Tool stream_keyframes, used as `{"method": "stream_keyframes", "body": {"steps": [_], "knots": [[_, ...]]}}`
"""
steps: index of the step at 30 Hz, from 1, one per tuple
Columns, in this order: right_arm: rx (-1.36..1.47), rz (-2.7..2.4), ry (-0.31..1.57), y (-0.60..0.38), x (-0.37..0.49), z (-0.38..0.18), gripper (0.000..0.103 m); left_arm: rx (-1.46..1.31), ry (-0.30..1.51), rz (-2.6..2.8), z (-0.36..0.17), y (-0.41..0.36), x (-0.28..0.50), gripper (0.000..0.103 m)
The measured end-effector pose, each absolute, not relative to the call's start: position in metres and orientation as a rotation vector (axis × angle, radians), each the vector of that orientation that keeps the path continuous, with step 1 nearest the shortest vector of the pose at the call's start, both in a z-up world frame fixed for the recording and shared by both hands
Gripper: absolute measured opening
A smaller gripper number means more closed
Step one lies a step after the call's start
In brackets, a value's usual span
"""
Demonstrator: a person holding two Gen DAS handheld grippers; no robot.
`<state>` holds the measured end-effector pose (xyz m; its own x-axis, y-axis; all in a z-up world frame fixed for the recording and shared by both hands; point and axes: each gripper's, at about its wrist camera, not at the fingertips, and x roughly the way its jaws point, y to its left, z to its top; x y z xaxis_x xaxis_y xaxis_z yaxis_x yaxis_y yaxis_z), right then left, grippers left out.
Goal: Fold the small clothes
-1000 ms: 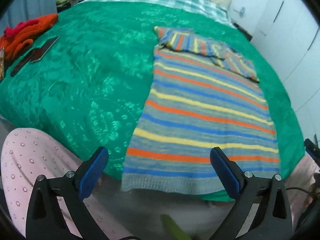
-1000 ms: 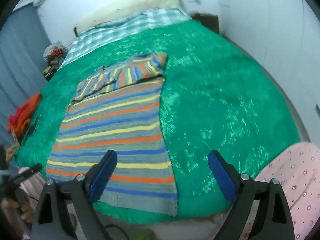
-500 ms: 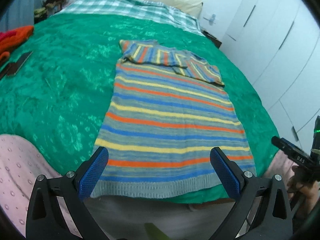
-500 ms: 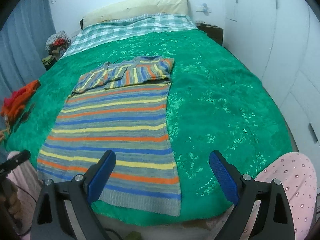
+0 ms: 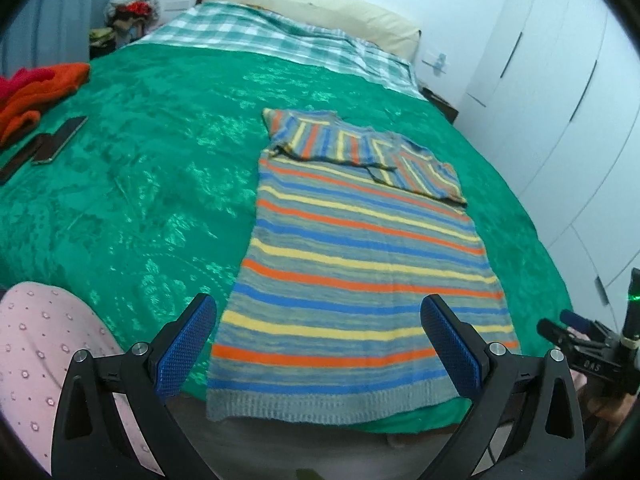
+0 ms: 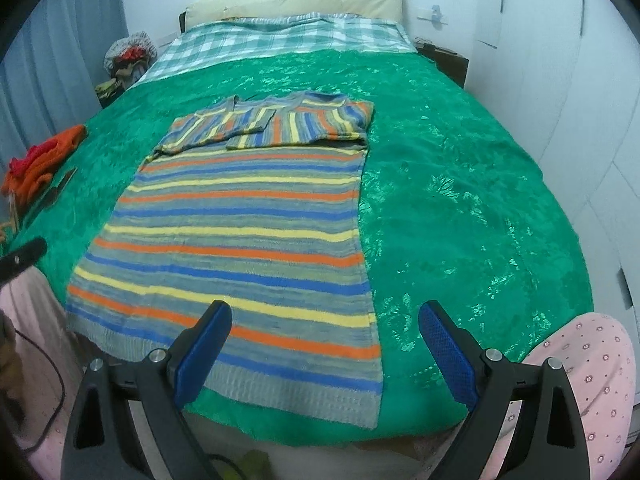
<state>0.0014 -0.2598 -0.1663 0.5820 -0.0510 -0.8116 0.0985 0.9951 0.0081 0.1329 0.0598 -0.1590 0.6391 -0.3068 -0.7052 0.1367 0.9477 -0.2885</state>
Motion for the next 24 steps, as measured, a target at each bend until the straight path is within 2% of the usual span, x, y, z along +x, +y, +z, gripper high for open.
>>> {"method": "stream_keyframes", "body": {"steps": [24], "knots": [[0.041, -0.073, 0.955, -0.256, 0.005, -0.170, 0.094, -0.116, 0.846, -0.259, -0.164, 0.041, 0.133, 0.102]]}}
